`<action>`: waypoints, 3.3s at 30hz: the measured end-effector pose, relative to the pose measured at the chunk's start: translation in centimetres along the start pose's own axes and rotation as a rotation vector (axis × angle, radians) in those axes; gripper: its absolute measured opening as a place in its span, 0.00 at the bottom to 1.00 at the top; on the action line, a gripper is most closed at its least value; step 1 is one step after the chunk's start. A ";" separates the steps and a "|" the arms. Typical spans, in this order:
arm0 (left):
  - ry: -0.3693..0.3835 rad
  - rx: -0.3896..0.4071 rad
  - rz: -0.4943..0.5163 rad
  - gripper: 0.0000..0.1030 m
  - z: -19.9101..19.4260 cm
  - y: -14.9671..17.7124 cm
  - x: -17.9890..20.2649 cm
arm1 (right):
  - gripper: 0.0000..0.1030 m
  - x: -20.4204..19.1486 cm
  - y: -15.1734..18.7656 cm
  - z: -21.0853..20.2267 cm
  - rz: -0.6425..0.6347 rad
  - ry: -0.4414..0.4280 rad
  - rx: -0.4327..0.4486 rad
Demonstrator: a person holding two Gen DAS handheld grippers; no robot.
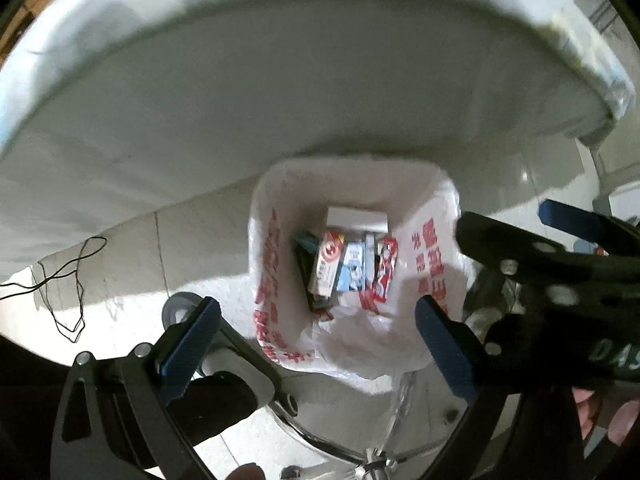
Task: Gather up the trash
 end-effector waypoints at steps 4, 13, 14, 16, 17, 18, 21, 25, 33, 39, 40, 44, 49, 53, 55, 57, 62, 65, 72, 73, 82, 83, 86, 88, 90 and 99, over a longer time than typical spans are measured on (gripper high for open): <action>-0.023 0.067 -0.017 0.92 -2.8 -0.1 -0.3 | 0.94 -0.4 -0.4 -3.7 0.010 -0.042 0.063; -0.122 0.258 -0.030 0.92 -11.4 -1.0 -1.6 | 0.94 -2.8 -2.1 -14.9 -0.023 -0.118 0.280; -0.141 0.288 -0.028 0.92 -12.8 -1.2 -1.7 | 0.94 -3.1 -2.3 -16.2 -0.029 -0.124 0.306; -0.182 0.348 -0.021 0.92 -15.7 -1.7 -2.0 | 0.94 -3.8 -2.8 -19.4 -0.051 -0.135 0.374; -0.195 0.370 -0.018 0.92 -16.8 -2.0 -2.2 | 0.94 -4.2 -3.0 -21.4 -0.066 -0.138 0.417; -0.209 0.401 -0.020 0.92 -18.4 -2.3 -2.4 | 0.94 -4.5 -3.1 -22.9 -0.077 -0.140 0.450; -0.231 0.479 -0.040 0.92 -22.4 -2.9 -3.1 | 0.94 -5.6 -3.5 -28.2 -0.123 -0.141 0.562; -0.266 0.592 -0.078 0.92 -28.1 -3.7 -3.9 | 0.94 -6.9 -3.3 -34.0 -0.185 -0.127 0.688; -0.357 0.805 -0.158 0.92 -39.6 -2.8 -5.7 | 0.94 -8.0 -2.7 -41.7 -0.251 -0.085 0.858; -0.341 0.868 -0.232 0.92 -43.2 -1.5 -7.4 | 0.94 -7.8 -2.7 -42.8 -0.246 -0.044 0.893; -0.344 0.873 -0.246 0.92 -43.6 -1.3 -7.6 | 0.94 -7.9 -2.5 -42.8 -0.248 -0.038 0.894; -0.355 0.880 -0.269 0.92 -44.3 -0.7 -8.5 | 0.94 -8.0 -2.4 -42.5 -0.256 -0.038 0.880; -0.360 0.873 -0.280 0.92 -44.4 -0.3 -9.2 | 0.94 -8.3 -2.5 -42.0 -0.256 -0.035 0.871; -0.355 0.866 -0.284 0.92 -44.2 -0.2 -9.4 | 0.94 -8.4 -2.4 -41.9 -0.257 -0.034 0.869; -0.355 0.862 -0.284 0.92 -44.3 -0.1 -9.5 | 0.94 -8.4 -2.5 -41.7 -0.257 -0.036 0.866; -0.354 0.862 -0.281 0.92 -44.3 -0.1 -9.5 | 0.94 -8.3 -2.6 -41.5 -0.258 -0.036 0.867; -0.356 0.862 -0.280 0.92 -44.3 0.0 -9.5 | 0.94 -8.3 -2.6 -41.3 -0.255 -0.039 0.861; -0.354 0.866 -0.281 0.92 -44.4 0.0 -9.5 | 0.94 -8.3 -2.5 -41.1 -0.254 -0.040 0.859; -0.353 0.864 -0.280 0.92 -44.4 0.0 -9.5 | 0.94 -8.2 -2.5 -40.9 -0.253 -0.041 0.855; -0.356 0.865 -0.281 0.92 -44.4 0.0 -9.4 | 0.94 -8.3 -2.5 -40.9 -0.254 -0.041 0.855; -0.357 0.862 -0.282 0.92 -44.4 0.0 -9.5 | 0.94 -8.3 -2.5 -40.4 -0.251 -0.039 0.853; -0.359 0.862 -0.284 0.92 -44.4 0.1 -9.5 | 0.94 -8.3 -2.4 -40.4 -0.251 -0.037 0.854; -0.363 0.865 -0.284 0.92 -44.5 0.5 -9.6 | 0.94 -8.3 -2.5 -40.4 -0.250 -0.038 0.854; -0.359 0.857 -0.285 0.92 -44.3 0.7 -9.7 | 0.94 -8.3 -2.4 -40.0 -0.249 -0.037 0.852; -0.361 0.858 -0.290 0.92 -44.4 0.9 -9.8 | 0.94 -8.3 -2.4 -40.0 -0.249 -0.038 0.853; -0.337 0.849 -0.284 0.92 -44.4 0.8 -9.9 | 0.94 -8.1 -2.4 -39.9 -0.249 -0.038 0.852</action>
Point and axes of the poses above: each gripper's, at about its wrist camera, not at the fingertips, and z roughly the way its jaws point, x to its right, y to its underside, the point moved 8 cm from there along z, roughly the way its jaws point, and after that the axes turned 10 degrees about z, right-handed, at the moved point
